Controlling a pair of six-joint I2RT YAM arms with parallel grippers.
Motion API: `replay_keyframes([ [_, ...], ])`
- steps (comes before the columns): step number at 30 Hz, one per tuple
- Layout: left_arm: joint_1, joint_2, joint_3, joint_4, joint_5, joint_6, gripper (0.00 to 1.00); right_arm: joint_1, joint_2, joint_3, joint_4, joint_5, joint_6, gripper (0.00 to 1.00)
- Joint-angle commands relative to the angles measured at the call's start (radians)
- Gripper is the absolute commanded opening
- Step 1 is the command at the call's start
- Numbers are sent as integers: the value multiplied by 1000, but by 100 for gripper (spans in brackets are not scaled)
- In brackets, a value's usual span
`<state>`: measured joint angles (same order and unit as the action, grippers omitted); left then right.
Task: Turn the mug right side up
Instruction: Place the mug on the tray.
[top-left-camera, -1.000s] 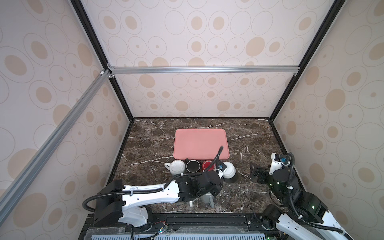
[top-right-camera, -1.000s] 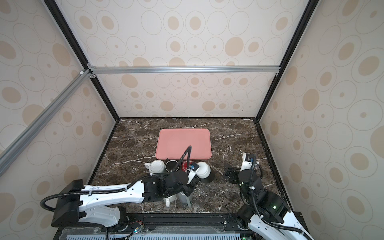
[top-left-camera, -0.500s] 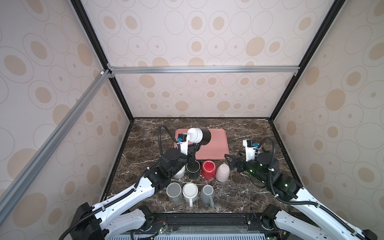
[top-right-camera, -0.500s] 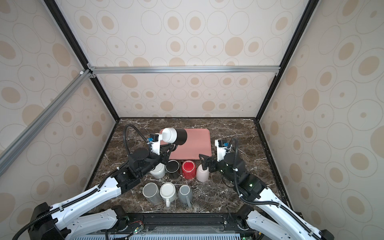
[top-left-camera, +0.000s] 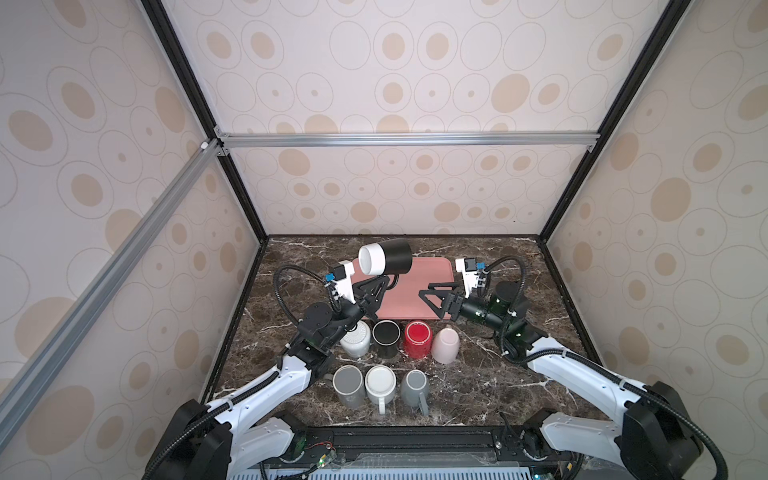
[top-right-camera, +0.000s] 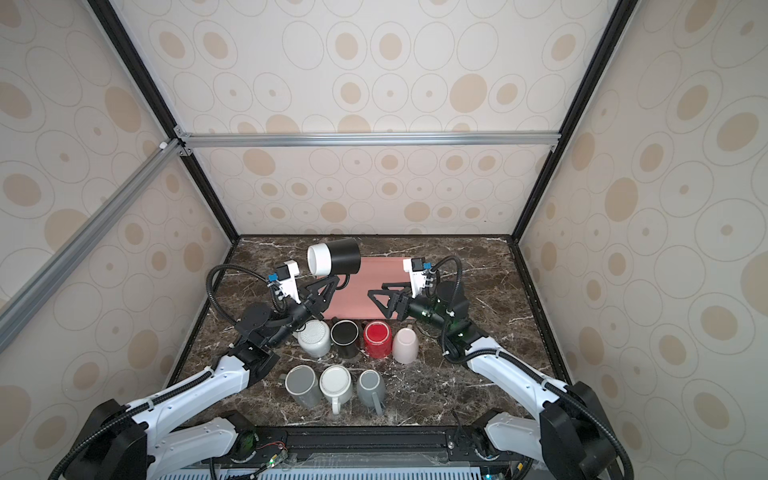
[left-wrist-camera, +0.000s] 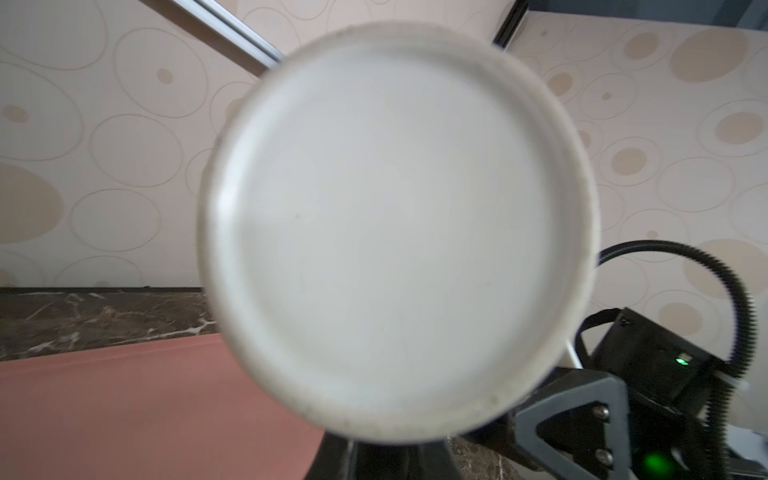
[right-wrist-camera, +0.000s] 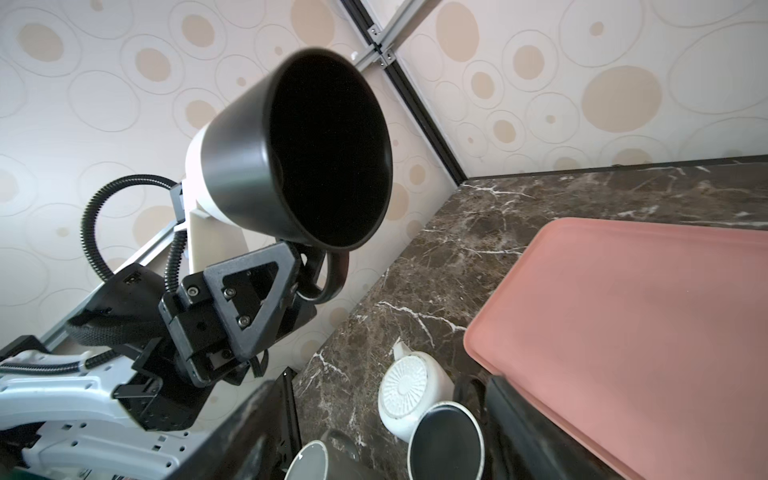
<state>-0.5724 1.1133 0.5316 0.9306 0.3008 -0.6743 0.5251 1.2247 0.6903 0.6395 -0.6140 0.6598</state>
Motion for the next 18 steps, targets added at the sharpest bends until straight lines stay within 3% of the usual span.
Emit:
replay_keyframes([
  [1, 3, 1, 30, 353, 111, -88, 0, 2, 47, 63, 227, -169, 102, 72],
  [9, 4, 57, 30, 524, 145, -213, 0, 47, 131, 124, 403, -225, 195, 66],
  [18, 3, 80, 18, 578, 146, -254, 0, 99, 146, 180, 371, -192, 153, 58],
])
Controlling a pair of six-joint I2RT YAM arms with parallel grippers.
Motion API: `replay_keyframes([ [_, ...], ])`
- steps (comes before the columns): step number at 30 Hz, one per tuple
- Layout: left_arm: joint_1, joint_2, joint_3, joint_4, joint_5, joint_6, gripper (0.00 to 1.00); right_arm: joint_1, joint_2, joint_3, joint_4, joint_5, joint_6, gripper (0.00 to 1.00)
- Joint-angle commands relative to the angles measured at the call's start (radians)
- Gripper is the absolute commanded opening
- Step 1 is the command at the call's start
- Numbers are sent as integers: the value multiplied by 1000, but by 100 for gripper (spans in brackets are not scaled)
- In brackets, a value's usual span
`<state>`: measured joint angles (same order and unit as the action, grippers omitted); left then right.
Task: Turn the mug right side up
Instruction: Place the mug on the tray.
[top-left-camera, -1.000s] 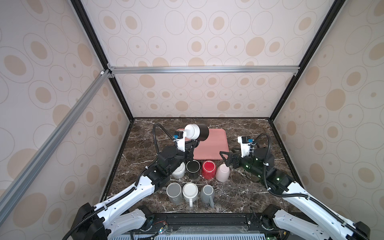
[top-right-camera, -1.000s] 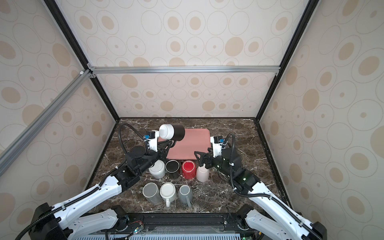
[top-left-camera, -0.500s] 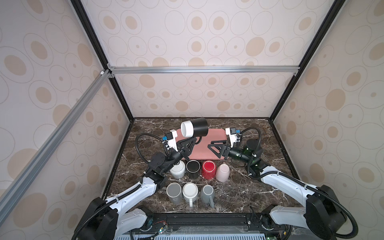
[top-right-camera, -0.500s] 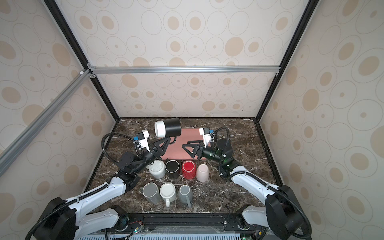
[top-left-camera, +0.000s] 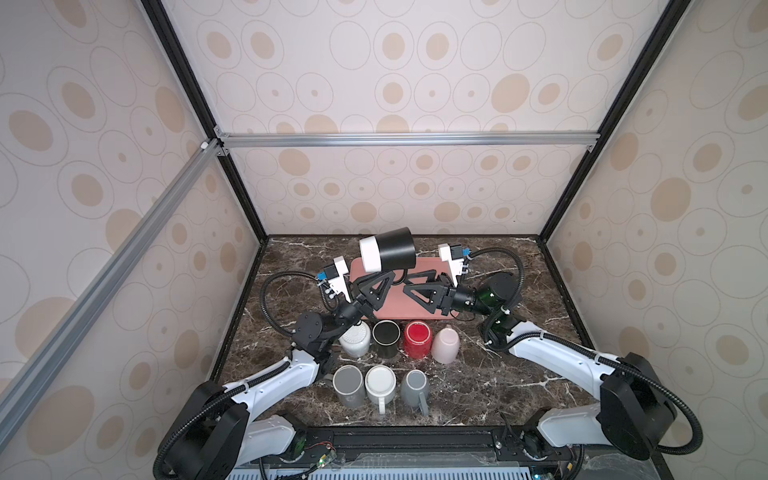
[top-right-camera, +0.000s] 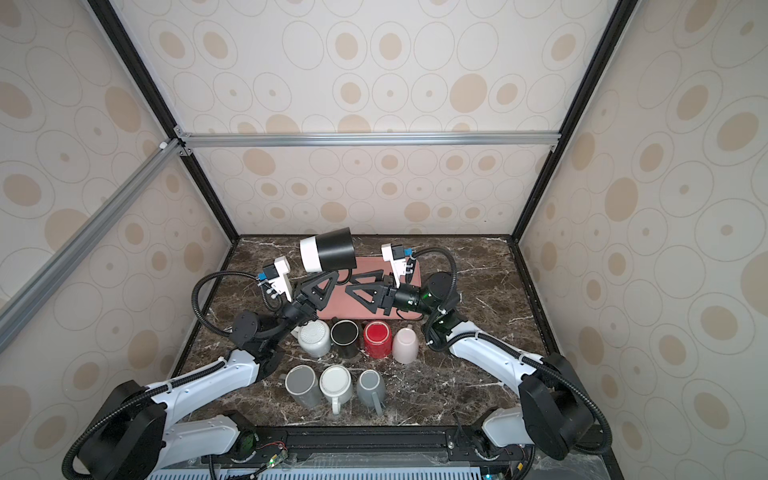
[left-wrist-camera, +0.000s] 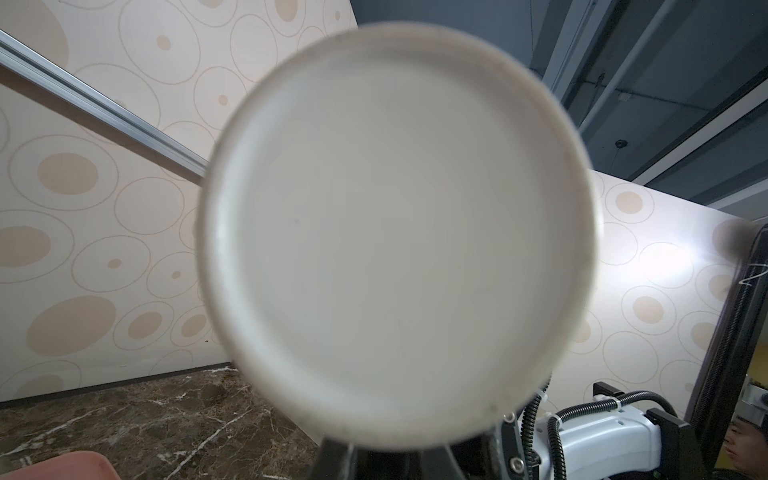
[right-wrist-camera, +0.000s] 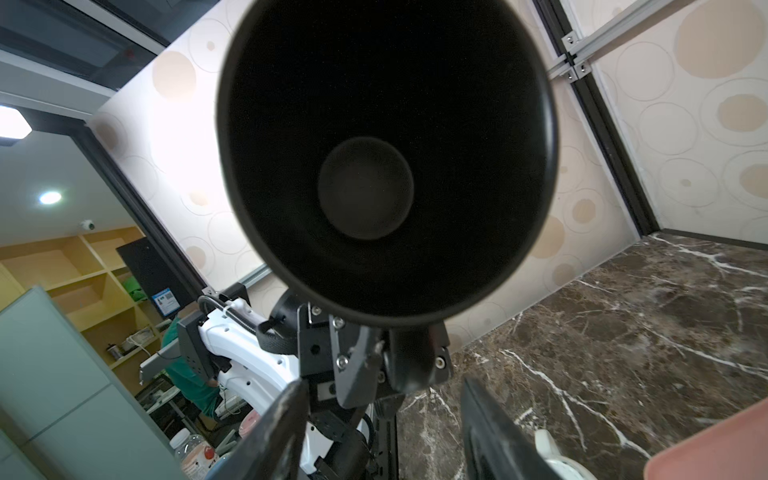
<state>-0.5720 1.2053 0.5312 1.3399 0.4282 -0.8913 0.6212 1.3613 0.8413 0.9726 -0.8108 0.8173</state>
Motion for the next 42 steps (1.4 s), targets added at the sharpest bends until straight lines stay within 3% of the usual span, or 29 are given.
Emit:
replay_keyframes([
  [1, 2, -10, 15, 172, 20, -38, 0, 4, 14, 34, 38, 6, -6, 56],
  [13, 2, -7, 3, 177, 15, -52, 0, 40, 77, 116, 52, 14, -10, 37],
  [20, 2, -41, -15, 95, -45, -37, 0, 42, 79, 99, 40, 54, -27, 3],
  [21, 2, -53, -20, 63, -67, -32, 9, 42, 73, 97, 23, 67, -38, 0],
  [24, 3, -93, -44, 3, -123, -19, 60, 41, 36, 88, -89, 129, -98, 0],
  [29, 2, -201, -80, -158, -229, 26, 99, 34, -26, 139, -446, 291, -228, 0],
  [36, 2, -436, -97, -543, -506, 163, 99, 31, 129, 433, -1061, 536, -445, 0],
  [42, 3, -497, -116, -703, -559, 200, 99, 37, 344, 650, -1247, 640, -505, 0],
])
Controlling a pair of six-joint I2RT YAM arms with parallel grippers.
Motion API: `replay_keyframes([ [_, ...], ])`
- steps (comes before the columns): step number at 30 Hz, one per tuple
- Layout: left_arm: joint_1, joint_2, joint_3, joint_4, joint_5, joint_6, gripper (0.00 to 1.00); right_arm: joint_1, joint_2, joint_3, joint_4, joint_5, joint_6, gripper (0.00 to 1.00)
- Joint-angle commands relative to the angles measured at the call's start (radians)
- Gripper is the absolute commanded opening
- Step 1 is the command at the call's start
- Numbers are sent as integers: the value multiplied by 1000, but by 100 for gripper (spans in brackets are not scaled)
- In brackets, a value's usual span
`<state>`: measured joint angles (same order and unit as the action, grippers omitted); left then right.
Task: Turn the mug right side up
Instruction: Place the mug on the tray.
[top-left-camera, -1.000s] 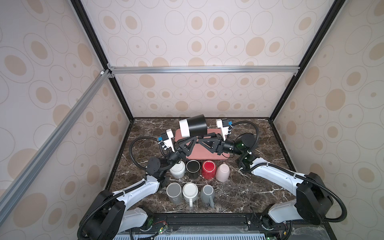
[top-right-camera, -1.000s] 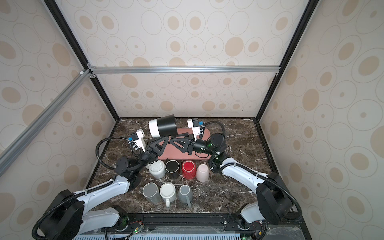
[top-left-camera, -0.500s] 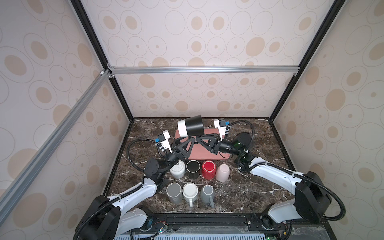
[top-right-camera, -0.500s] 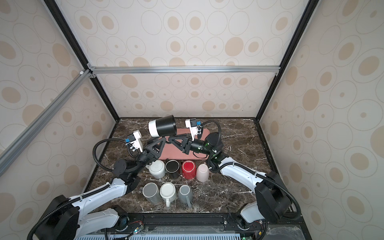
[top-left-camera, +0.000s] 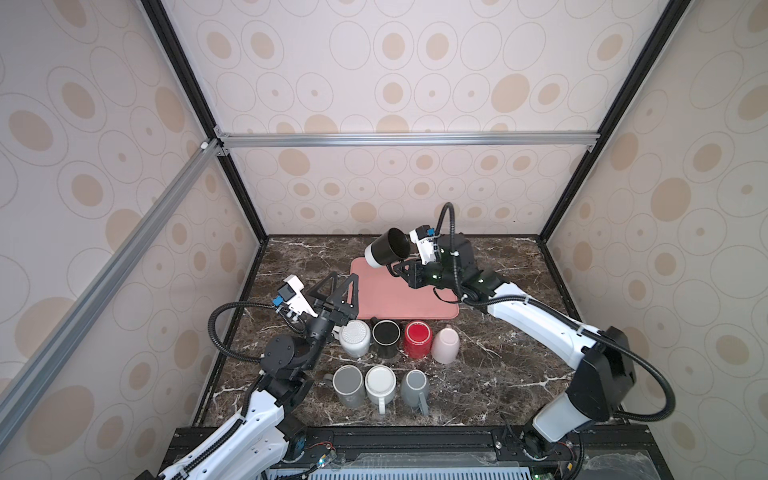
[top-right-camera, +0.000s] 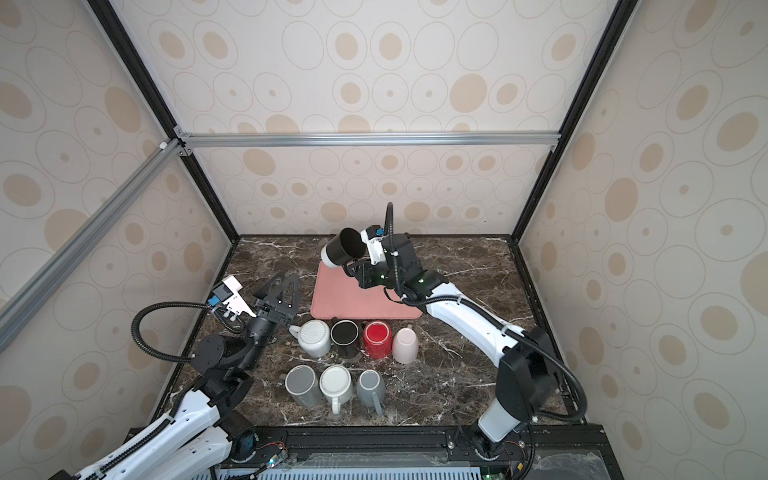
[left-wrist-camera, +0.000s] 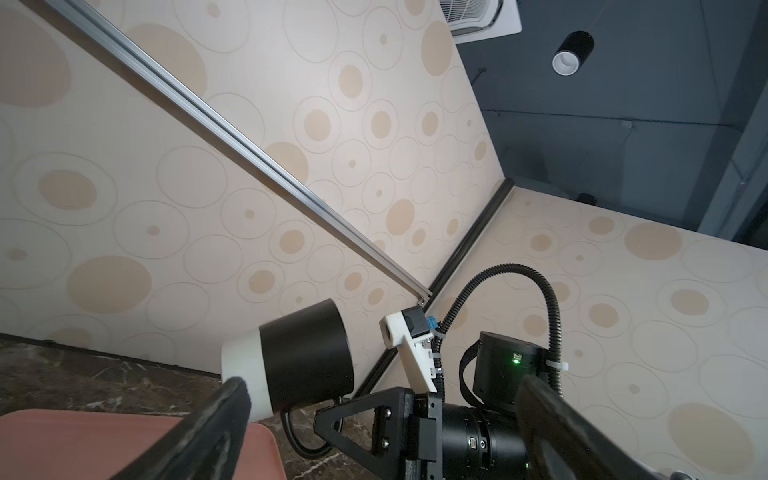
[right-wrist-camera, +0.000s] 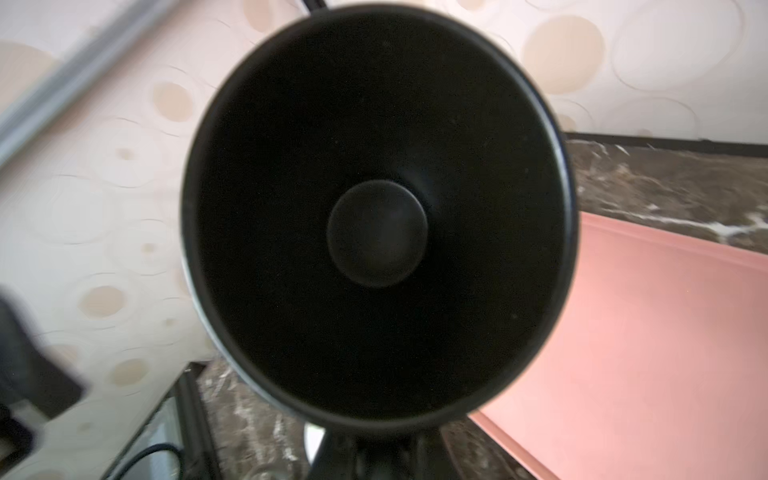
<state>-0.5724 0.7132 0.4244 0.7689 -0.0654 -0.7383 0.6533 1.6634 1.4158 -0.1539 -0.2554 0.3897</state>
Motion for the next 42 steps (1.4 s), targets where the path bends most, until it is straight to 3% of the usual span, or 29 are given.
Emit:
replay_keyframes([
  [1, 2, -14, -21, -143, -67, 40, 99, 10, 73, 113, -143, 109, -89, 0],
  [11, 3, -173, -114, -256, -144, 46, 99, 72, 411, 530, -377, 307, -188, 0],
  [27, 3, -257, -108, -373, -183, 73, 99, 85, 813, 1043, -473, 335, -235, 0],
  [42, 2, -251, -108, -362, -154, 83, 99, 84, 932, 1158, -450, 373, -230, 0],
])
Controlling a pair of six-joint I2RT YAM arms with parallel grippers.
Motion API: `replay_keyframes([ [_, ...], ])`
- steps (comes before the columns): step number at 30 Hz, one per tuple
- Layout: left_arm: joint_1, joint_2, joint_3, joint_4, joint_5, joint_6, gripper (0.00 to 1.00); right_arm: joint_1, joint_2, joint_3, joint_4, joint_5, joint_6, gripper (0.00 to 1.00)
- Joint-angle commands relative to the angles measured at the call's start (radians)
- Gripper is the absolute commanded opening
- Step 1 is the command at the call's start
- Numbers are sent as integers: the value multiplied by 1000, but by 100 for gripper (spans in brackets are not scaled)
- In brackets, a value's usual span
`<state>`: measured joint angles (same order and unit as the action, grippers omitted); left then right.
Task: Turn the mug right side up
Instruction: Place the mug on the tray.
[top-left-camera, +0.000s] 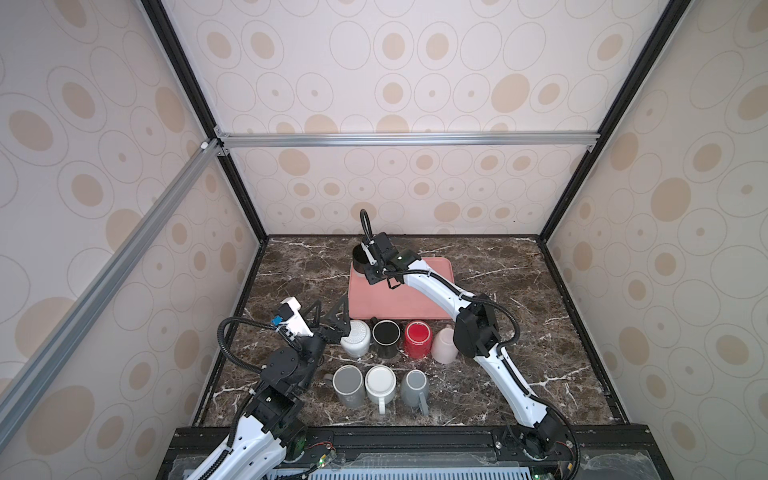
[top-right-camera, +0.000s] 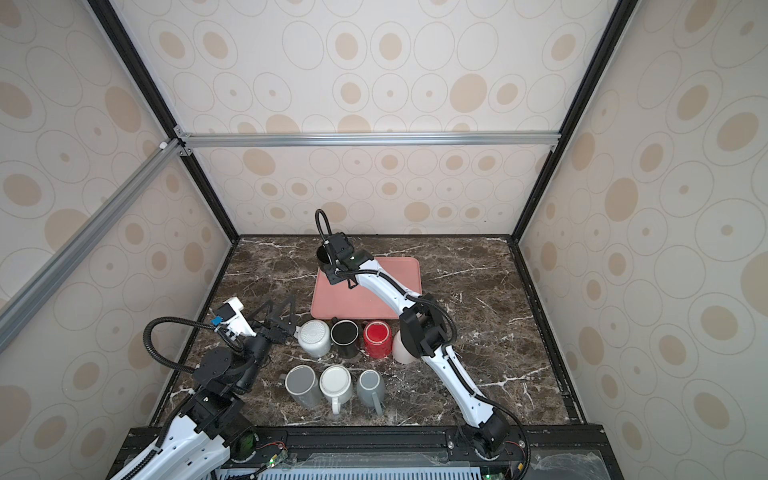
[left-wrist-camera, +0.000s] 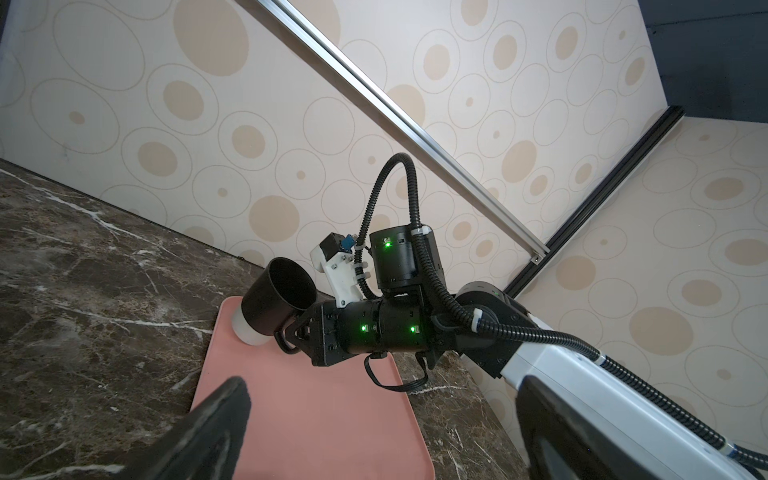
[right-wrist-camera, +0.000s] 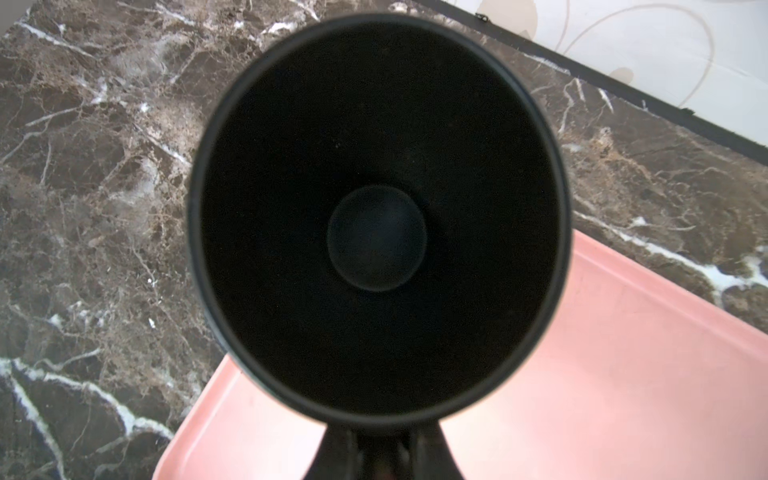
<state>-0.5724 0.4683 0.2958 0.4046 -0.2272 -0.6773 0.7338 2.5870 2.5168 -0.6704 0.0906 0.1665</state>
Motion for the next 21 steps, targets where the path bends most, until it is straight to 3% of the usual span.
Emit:
replay_keyframes([
  [1, 3, -6, 19, 5, 10, 22, 99, 3, 15, 62, 65, 33, -3, 1],
  [11, 2, -20, 13, 0, 6, 28, 99, 4, 52, 86, 74, 50, 11, 8],
  [21, 3, -20, 11, 2, 4, 30, 99, 3, 33, 48, 103, 29, 19, 42],
])
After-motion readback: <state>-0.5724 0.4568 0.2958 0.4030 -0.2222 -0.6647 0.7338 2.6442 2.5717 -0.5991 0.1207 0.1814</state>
